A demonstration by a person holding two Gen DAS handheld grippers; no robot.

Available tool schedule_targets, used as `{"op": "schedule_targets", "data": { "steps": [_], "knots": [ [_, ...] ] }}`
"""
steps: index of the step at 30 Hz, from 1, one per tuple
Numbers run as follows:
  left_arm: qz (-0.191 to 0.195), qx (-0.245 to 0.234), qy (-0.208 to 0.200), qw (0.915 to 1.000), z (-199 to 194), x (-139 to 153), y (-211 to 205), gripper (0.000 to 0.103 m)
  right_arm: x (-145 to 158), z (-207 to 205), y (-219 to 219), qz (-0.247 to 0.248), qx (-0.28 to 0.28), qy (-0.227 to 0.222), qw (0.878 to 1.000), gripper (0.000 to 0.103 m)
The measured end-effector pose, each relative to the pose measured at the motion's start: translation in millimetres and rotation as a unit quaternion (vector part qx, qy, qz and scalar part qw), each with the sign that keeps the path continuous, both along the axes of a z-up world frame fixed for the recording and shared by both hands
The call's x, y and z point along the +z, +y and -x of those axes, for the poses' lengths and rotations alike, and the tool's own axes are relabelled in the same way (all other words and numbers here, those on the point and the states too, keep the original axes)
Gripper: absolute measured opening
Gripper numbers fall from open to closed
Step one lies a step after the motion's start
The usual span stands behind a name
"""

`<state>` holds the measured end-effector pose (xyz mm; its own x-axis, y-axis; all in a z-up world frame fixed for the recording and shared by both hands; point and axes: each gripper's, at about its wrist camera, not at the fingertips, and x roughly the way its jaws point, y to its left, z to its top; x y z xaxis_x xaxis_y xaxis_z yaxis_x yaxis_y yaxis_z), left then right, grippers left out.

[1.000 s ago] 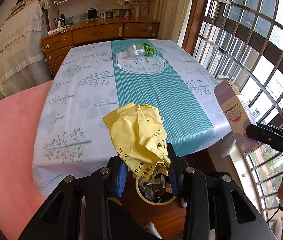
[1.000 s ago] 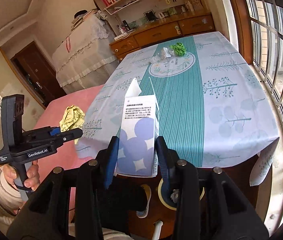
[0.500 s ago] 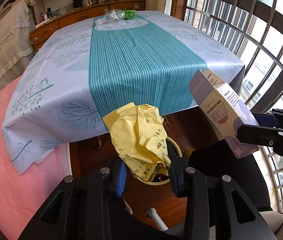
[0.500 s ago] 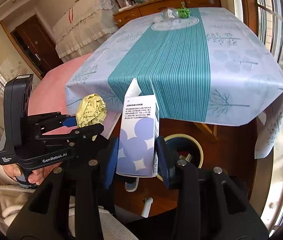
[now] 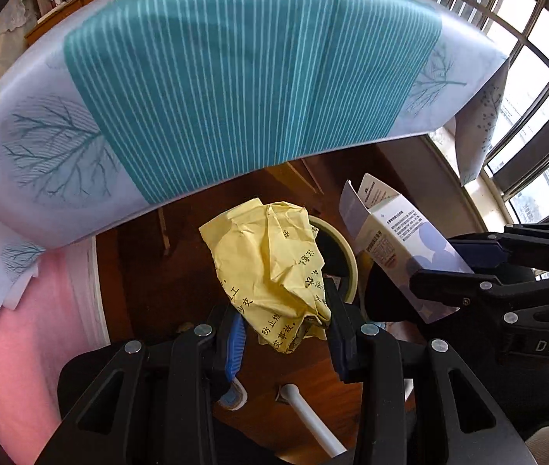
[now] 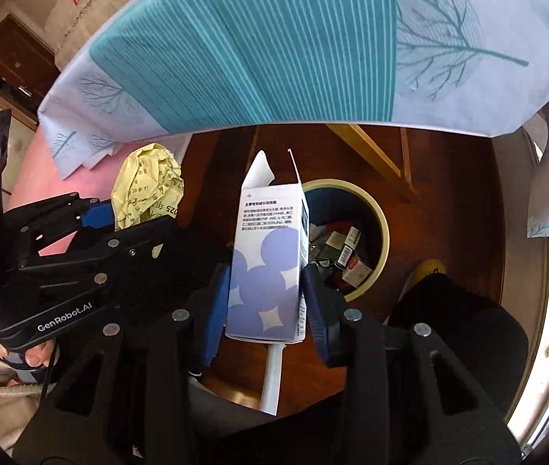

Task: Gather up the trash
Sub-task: 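Carry the yellow wrapper and white-purple carton down over the trash bin with both tools, then open both tools to drop the wrapper and carton into the bin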

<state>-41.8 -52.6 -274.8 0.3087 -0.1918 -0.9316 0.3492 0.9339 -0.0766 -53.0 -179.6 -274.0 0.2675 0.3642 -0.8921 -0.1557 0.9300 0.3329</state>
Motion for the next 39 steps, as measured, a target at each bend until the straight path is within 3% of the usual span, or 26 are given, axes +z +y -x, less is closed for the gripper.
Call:
{"op": "schedule_targets", "data": {
  "steps": [9, 13, 16, 24, 25, 27, 29, 39],
  "knots": [
    [-0.001, 0.032, 0.059, 0.9978, -51.5, -103.2, -3.7, 0.035, -87.2, -51.1, 5.2, 0.036, -0.03, 0.036, 0.998, 0.035],
    [0.012, 0.058, 0.073, 0.9956, -72.0, -135.3, -0.9, 0.035, -124.8, -65.8, -3.6, 0.017, -0.072, 0.059, 0.996, 0.035],
    [0.001, 0.056, 0.061, 0.9965, -79.1, -149.7, -1.0, 0.036, -143.0, -77.2, -11.0, 0.001, -0.09, 0.065, 0.994, 0.035],
    [-0.029, 0.045, 0.07, 0.9961, -89.0, -178.8, -3.7, 0.044, -168.4, -89.4, -26.7, -0.02, -0.13, 0.074, 0.989, 0.037],
    [-0.031, 0.044, 0.071, 0.996, -89.4, -180.5, -3.7, 0.048, -171.1, -90.9, -29.0, -0.02, -0.135, 0.075, 0.988, 0.044],
    [-0.034, 0.045, 0.072, 0.9958, -91.2, -182.4, -5.1, 0.078, -170.3, -90.8, -28.9, -0.019, -0.138, 0.076, 0.987, 0.056],
    [-0.034, 0.048, 0.075, 0.9955, -92.2, -184.0, -4.5, 0.086, -169.7, -91.2, -28.2, -0.013, -0.135, 0.074, 0.988, 0.058],
    [-0.036, 0.053, 0.078, 0.9949, -86.4, -177.7, -3.6, 0.086, -167.1, -87.7, -27.7, -0.003, -0.133, 0.069, 0.989, 0.062]
  ]
}}
